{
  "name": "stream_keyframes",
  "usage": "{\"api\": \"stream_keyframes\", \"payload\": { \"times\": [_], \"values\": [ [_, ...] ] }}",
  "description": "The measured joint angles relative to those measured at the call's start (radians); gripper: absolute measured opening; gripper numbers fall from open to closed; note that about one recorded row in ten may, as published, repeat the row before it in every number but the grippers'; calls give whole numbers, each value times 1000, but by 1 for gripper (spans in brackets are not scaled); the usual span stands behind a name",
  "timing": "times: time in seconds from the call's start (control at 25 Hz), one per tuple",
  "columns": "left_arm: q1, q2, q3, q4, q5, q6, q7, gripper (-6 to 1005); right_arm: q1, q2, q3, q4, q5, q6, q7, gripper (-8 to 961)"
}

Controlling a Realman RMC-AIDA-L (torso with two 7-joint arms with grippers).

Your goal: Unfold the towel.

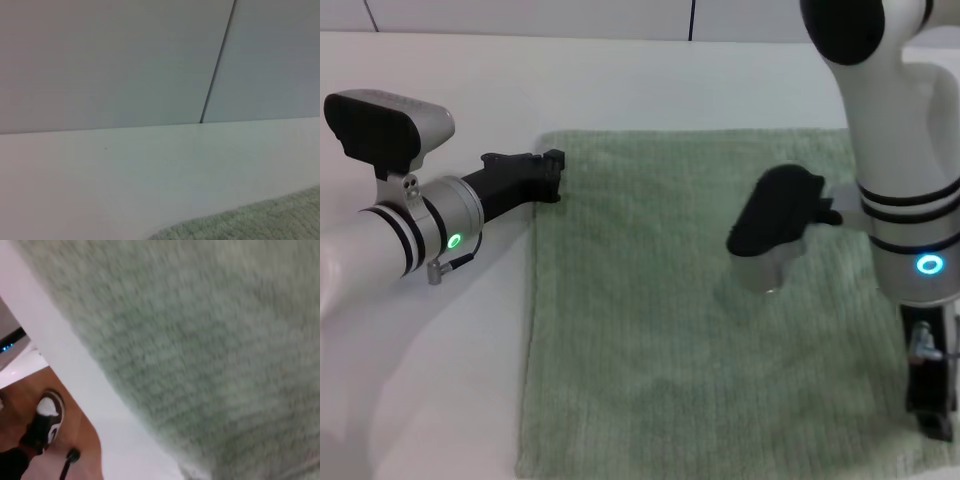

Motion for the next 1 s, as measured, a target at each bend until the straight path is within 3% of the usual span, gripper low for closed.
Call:
{"api": "stream_keyframes", "payload": {
  "times": [0.28, 0.64, 0.84, 0.88, 0.96, 1.0],
  "values": [
    [-1, 1, -5, -2, 0, -1, 0, 4, -3, -10, 5, -12, -11, 4, 15, 291],
    [-2, 1, -20, 0, 0, 2, 7, 6, 2, -9, 113, -315, -46, -63, -20, 291],
    [3, 1, -30, 8, 0, 5, 9, 8, -75, -8, 132, -445, -97, -259, -35, 291],
    [9, 1, -30, 21, 0, 6, 6, 8, -129, -9, 147, -500, -120, -355, -52, 291],
    [14, 2, -31, 30, 0, 7, 5, 9, -159, -9, 161, -523, -126, -406, -69, 291],
    [19, 3, -36, 40, 0, 7, 4, 9, -225, -9, 216, -556, -130, -501, -114, 291]
  ]
}}
